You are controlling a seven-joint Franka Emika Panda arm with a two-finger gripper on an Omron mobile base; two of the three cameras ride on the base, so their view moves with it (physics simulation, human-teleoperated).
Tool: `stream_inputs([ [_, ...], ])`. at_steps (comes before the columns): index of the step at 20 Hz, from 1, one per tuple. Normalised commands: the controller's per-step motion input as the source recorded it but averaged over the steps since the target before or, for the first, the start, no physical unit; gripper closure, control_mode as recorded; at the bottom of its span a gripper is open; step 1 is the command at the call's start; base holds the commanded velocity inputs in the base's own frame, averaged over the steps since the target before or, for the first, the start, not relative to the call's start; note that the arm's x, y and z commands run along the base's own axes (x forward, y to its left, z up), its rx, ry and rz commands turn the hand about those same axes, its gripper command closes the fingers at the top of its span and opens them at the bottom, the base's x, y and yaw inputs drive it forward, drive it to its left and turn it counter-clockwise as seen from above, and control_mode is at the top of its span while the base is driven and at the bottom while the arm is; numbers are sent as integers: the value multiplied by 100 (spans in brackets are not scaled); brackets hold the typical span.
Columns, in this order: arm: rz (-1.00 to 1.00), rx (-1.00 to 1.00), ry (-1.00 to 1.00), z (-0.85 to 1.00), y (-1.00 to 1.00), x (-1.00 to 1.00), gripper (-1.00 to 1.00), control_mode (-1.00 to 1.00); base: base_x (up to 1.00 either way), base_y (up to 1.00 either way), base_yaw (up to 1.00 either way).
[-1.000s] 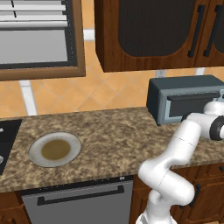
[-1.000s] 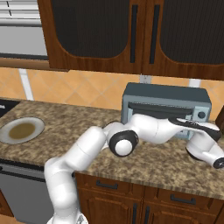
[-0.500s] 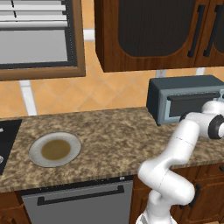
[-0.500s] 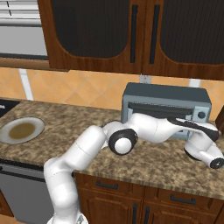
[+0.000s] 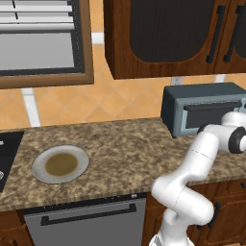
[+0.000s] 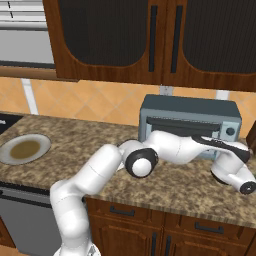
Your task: Pick up the kebab skewer and baguette bread, and place them inside the toaster oven. Close the toaster oven door and start by setting the timer.
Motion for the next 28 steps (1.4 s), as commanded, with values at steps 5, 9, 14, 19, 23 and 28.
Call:
stream_inputs([
  [5,0,0,0,8,11,63,100,-100,0,0,0],
  [9,0,0,5,29,46,62,100,-100,0,0,0],
  [14,0,0,5,31,37,56,100,-100,0,0,0],
  [19,0,2,1,9,26,50,100,-100,0,0,0],
  [23,0,5,0,1,18,58,100,-100,0,0,0],
  [28,0,10,0,5,16,65,100,-100,0,0,0],
])
